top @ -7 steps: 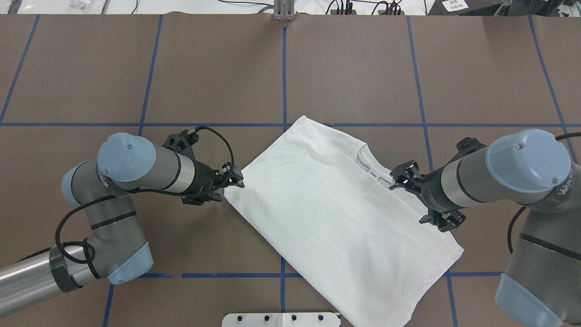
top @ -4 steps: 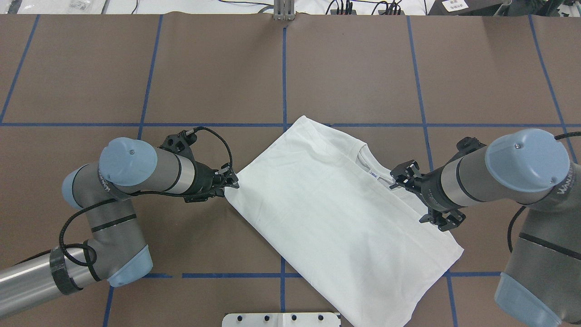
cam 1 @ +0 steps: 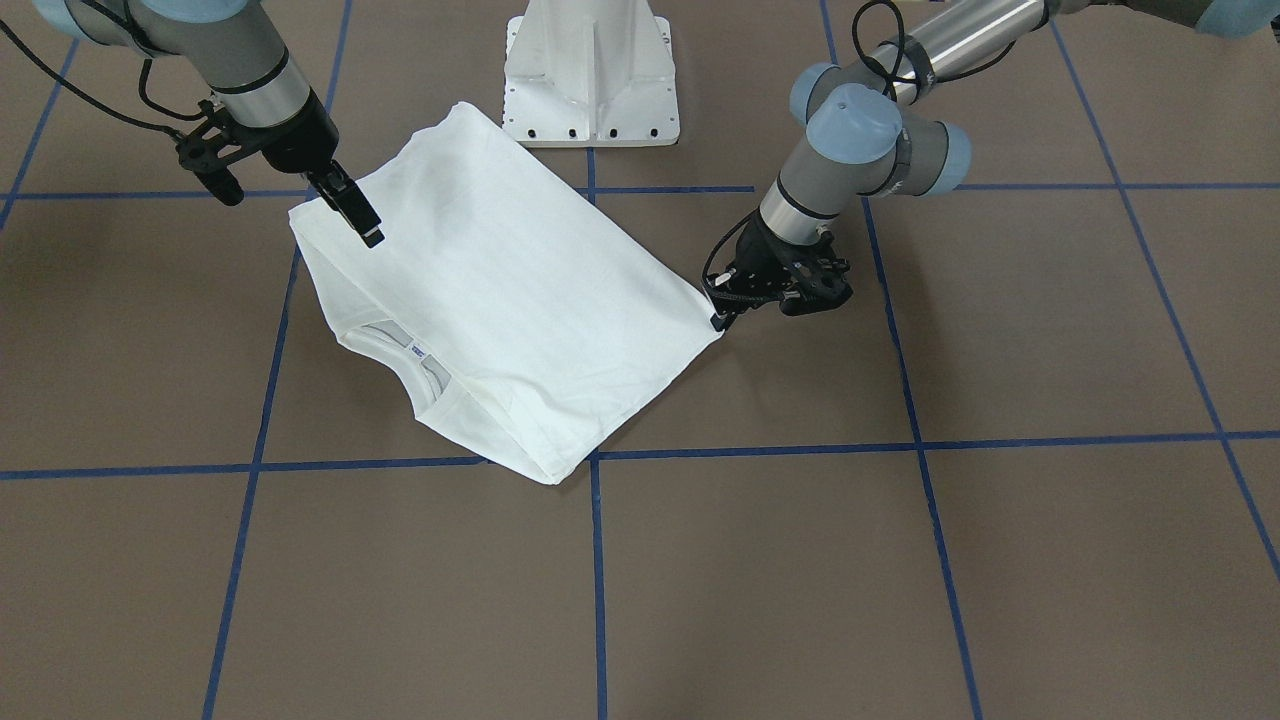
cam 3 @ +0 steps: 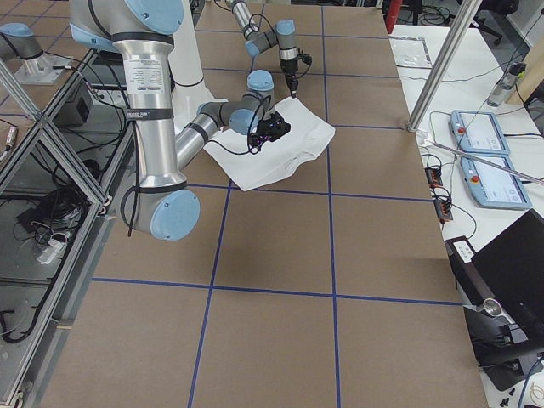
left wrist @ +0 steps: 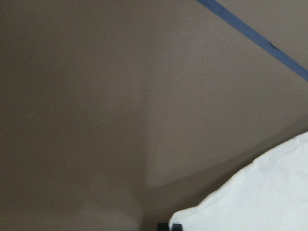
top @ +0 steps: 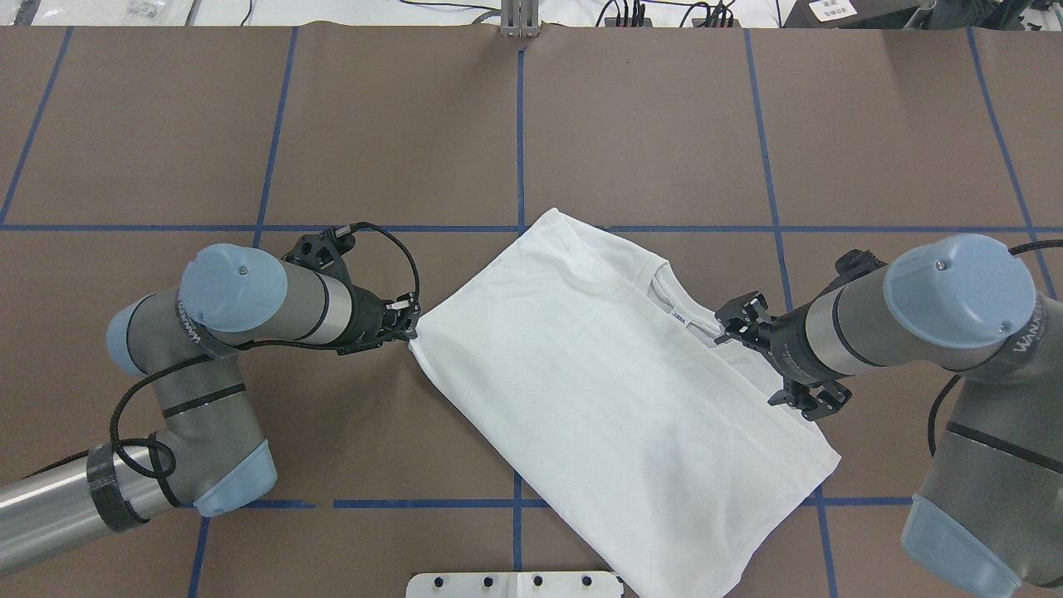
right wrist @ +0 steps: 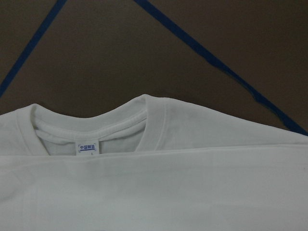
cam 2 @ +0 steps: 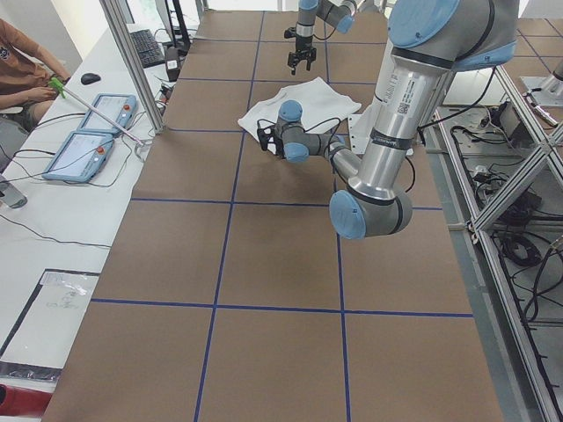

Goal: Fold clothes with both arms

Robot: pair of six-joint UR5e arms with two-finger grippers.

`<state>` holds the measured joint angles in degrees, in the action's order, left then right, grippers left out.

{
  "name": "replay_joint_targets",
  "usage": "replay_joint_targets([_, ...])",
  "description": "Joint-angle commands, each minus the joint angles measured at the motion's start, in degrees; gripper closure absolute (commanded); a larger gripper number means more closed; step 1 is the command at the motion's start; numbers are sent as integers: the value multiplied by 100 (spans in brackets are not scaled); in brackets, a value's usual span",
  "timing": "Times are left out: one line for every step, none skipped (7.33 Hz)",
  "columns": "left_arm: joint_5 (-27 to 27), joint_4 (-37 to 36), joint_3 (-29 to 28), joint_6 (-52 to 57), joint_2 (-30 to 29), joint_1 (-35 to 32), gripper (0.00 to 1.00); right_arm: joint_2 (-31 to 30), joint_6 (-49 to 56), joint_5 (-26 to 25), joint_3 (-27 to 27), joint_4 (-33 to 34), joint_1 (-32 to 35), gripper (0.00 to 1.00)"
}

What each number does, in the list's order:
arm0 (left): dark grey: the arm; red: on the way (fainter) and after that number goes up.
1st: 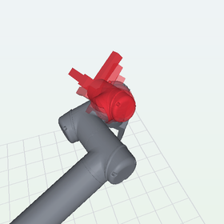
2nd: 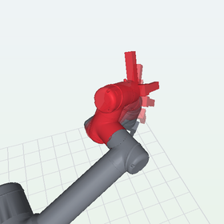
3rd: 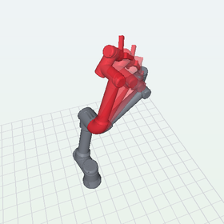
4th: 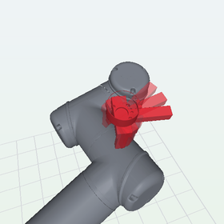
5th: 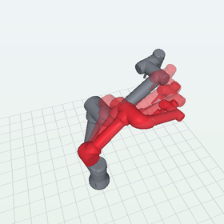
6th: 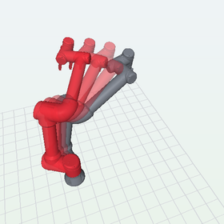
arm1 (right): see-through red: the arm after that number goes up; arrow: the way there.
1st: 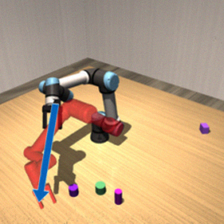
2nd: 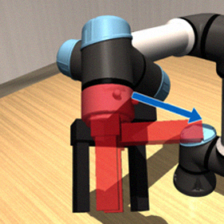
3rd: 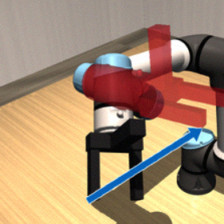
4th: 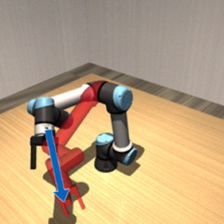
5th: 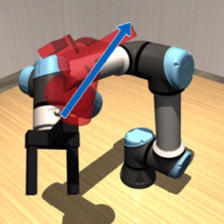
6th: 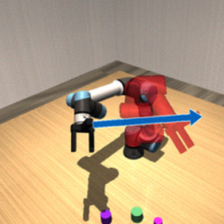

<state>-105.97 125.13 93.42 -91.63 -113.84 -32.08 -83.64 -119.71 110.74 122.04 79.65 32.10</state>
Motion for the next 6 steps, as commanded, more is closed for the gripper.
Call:
replay_joint_targets([207,-121,-200,1143,-103,-508,100,14,0,0,-57,-2,7,0])
replay_joint_targets([496,-86,-680,1252,-582,-797,100,14,0,-43,-110,-2,-2,0])
replay_joint_targets([525,45,-1581,1235,-1248,-1165,100,14,-9,-218,-119,-10,-2,0])
replay_joint_targets([525,647,-2634,1227,-1951,-1508,100,49,-26,-263,-119,-19,-2,0])
replay_joint_targets([525,1497,-4063,1244,-2645,-1721,100,162,-35,-298,-154,-11,7,0])
replay_joint_targets([534,1801,-4634,1270,-3000,-1775,100,207,-44,-429,-198,-10,7,0])
